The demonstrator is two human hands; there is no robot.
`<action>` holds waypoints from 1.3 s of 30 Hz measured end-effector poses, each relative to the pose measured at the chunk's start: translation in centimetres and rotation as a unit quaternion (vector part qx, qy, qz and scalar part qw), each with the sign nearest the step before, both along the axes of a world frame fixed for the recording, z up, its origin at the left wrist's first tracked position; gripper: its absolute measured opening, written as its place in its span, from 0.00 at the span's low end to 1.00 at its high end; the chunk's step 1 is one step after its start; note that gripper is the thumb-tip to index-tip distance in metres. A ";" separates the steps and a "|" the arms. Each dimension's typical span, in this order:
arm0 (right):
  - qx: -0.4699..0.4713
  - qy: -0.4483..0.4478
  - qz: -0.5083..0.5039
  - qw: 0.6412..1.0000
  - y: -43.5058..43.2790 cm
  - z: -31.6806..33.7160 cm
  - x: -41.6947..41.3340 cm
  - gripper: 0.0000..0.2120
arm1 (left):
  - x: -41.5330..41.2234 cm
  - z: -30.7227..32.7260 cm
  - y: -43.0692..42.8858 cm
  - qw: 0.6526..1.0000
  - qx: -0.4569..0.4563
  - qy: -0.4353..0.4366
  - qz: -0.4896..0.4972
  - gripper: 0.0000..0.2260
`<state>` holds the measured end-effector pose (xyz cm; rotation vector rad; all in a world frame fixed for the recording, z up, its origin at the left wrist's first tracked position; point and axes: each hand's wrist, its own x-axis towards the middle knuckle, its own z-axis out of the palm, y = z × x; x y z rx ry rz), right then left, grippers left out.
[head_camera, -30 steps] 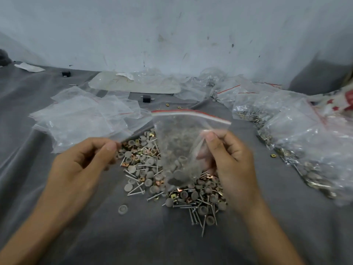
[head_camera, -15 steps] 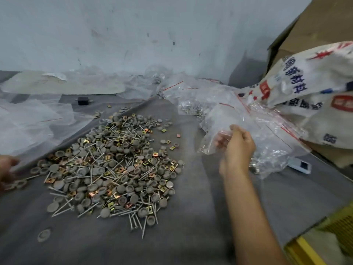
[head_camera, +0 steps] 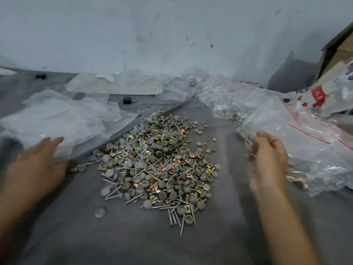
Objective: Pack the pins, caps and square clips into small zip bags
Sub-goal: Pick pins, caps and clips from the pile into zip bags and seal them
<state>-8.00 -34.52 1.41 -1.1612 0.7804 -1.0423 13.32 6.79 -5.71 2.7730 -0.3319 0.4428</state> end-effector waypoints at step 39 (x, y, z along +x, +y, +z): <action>-0.323 0.148 0.503 0.788 13.1 -3.7 1.9 0.06 | -1.6 2.4 -1.0 0.962 -0.229 0.055 0.135 0.12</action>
